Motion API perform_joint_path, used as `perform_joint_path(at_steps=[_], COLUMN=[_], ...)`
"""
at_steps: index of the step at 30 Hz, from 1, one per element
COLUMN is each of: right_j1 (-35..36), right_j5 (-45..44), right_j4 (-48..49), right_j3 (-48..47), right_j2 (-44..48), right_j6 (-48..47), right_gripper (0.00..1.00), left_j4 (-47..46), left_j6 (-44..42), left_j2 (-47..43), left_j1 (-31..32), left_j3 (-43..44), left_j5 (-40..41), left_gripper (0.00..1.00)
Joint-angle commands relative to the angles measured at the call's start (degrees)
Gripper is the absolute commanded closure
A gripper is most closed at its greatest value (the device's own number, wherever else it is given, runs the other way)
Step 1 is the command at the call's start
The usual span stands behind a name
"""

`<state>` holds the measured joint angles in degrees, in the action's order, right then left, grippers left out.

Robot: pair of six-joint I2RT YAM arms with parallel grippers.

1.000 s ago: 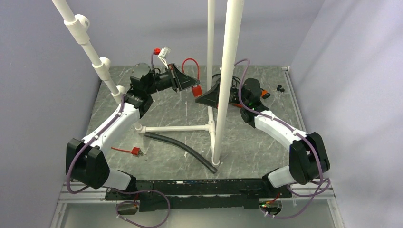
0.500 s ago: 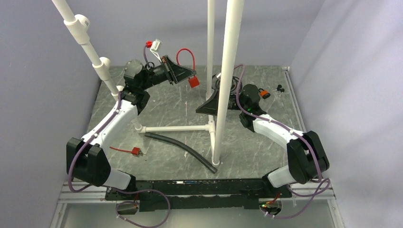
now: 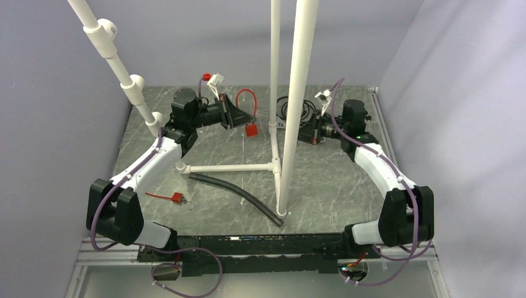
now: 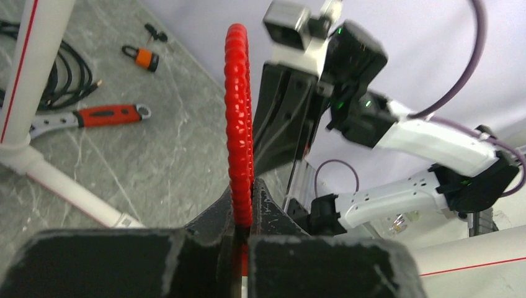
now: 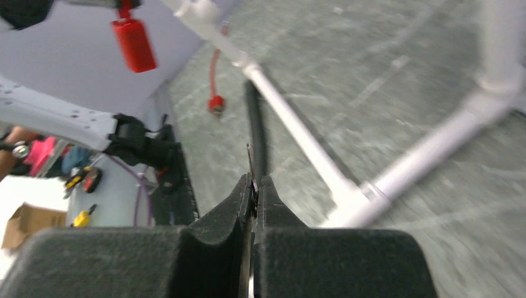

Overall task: Lock with the key
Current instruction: Place the key at the center of the board.

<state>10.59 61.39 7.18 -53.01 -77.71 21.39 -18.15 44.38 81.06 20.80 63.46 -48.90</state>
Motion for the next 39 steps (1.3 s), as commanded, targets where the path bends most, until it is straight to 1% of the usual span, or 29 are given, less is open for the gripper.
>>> perform_joint_path(at_steps=[1, 3, 4, 6, 10, 12, 16, 19, 25, 31, 34, 39], right_j1=[-8.6, -14.5, -18.5, -24.2, -34.3, -37.7, -40.7, -41.9, -42.3, -42.4, -42.4, -42.4], right_j5=[-1.7, -3.9, -5.9, -9.6, -17.2, -20.1, -26.4, -29.3, -30.2, -31.5, -31.6, -32.2], right_j4=[-26.9, -36.6, -41.1, -48.3, -54.2, -55.5, -55.8, -52.4, -49.2, -47.9, -47.9, -45.8], right_j3=[-4.3, -6.6, -7.8, -10.2, -13.7, -15.8, -18.8, -19.2, -21.4, -23.4, -23.9, -23.1], right_j2=[0.2, -1.6, -3.0, -6.1, -12.5, -15.7, -21.3, -24.2, -28.2, -32.1, -33.4, -33.6], right_j6=[-24.3, -36.5, -41.3, -49.9, -60.2, -63.1, -65.7, -65.3, -63.5, -64.1, -63.1, -61.5], right_gripper=[1.00, 1.00, 1.00, 1.00, 1.00, 1.00, 1.00, 1.00, 1.00, 1.00, 0.95, 0.80], left_j4=[3.4, 5.6, 7.0, 10.4, 12.1, 12.0, 11.6, 11.8, 11.2, 10.5, 9.8, 10.0], left_j6=[-5.5, -7.5, -8.4, -11.3, -12.5, -12.4, -12.2, -12.5, -12.2, -11.9, -11.5, -11.3], left_j2=[-2.4, -2.3, -2.3, -2.2, -2.0, -1.9, -1.6, -1.0, -0.9, -1.1, -1.1, -1.3], left_j1=[1.0, 1.4, 1.6, 2.2, 2.7, 3.0, 3.2, 3.3, 3.3, 3.3, 3.3, 3.3], left_j3=[-1.6, -1.9, -1.9, -1.6, -2.1, -2.2, -2.3, -2.0, -2.5, -3.2, -3.7, -4.1], left_j5=[-1.9, -1.7, -1.4, -0.7, -0.2, 0.0, 0.3, 0.1, -0.1, 0.0, 0.1, 0.0], left_gripper=[1.00, 1.00, 1.00, 1.00, 1.00, 1.00, 1.00, 1.00, 1.00, 1.00, 1.00, 1.00])
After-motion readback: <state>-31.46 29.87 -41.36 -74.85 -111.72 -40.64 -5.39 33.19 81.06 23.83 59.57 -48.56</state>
